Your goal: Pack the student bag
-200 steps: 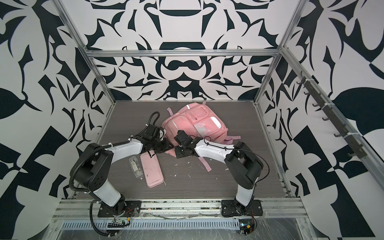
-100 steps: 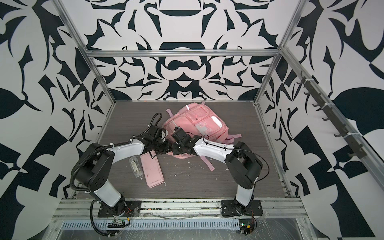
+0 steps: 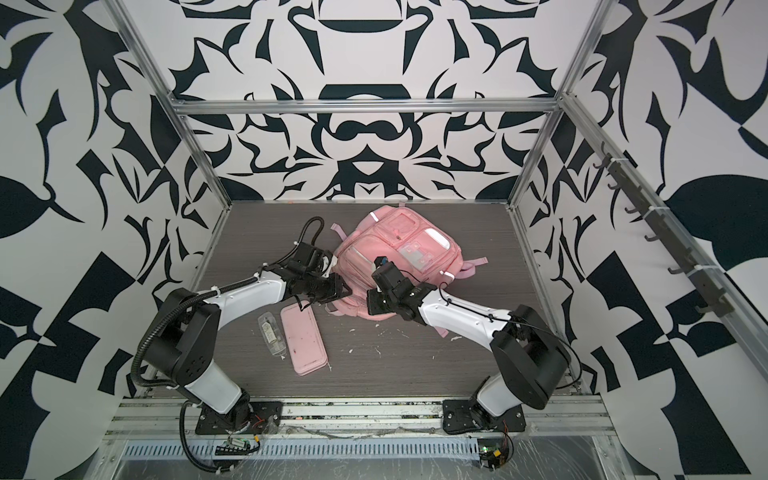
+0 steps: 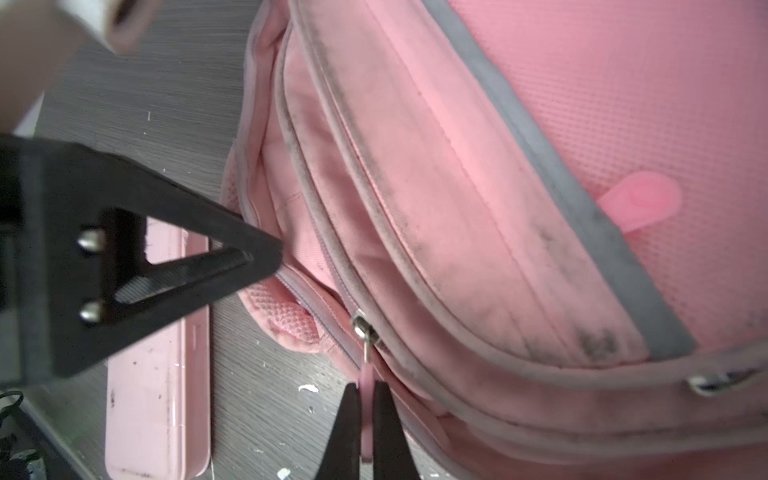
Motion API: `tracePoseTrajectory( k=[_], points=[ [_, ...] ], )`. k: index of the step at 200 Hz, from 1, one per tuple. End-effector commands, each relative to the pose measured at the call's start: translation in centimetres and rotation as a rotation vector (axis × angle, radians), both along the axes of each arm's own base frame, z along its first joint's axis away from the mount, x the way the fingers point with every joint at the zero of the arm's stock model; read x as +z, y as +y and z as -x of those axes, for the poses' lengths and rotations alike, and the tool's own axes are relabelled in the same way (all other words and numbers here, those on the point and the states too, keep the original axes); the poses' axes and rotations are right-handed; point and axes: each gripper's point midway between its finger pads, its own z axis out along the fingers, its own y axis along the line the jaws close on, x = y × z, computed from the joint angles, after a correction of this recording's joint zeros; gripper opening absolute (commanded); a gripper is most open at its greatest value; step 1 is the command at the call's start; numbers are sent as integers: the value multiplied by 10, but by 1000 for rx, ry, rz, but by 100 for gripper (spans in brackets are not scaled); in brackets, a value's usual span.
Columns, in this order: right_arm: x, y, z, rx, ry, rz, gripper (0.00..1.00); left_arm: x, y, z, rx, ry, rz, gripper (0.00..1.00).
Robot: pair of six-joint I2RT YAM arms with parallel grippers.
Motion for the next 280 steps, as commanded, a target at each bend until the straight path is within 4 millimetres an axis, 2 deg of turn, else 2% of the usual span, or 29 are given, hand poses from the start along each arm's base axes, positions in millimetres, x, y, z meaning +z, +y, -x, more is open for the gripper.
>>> tracePoseTrajectory(
  k=[1,35,87,136,169,201,236,280],
  points=[
    [7,-20,-3,-58,-35,9,0,4,10,1,1,0,-31,41],
    [2,-48,6,-100,-20,35,0,4,15,-7,16,-6,-32,41],
    [7,-86,15,-177,-20,31,0,11,17,-32,25,-28,-26,47],
    [10,-124,19,-275,-15,71,0,17,-1,-61,11,-36,12,49],
    [6,-148,20,-345,18,69,0,16,-16,-73,-3,-20,29,50],
    [4,-153,18,-355,38,56,0,6,-29,-81,-23,-6,32,50],
    [3,-151,15,-349,50,58,0,-13,-41,-95,-33,17,26,50],
    [6,-147,16,-338,60,34,0,-32,-44,-114,-22,26,-13,47]
  ],
)
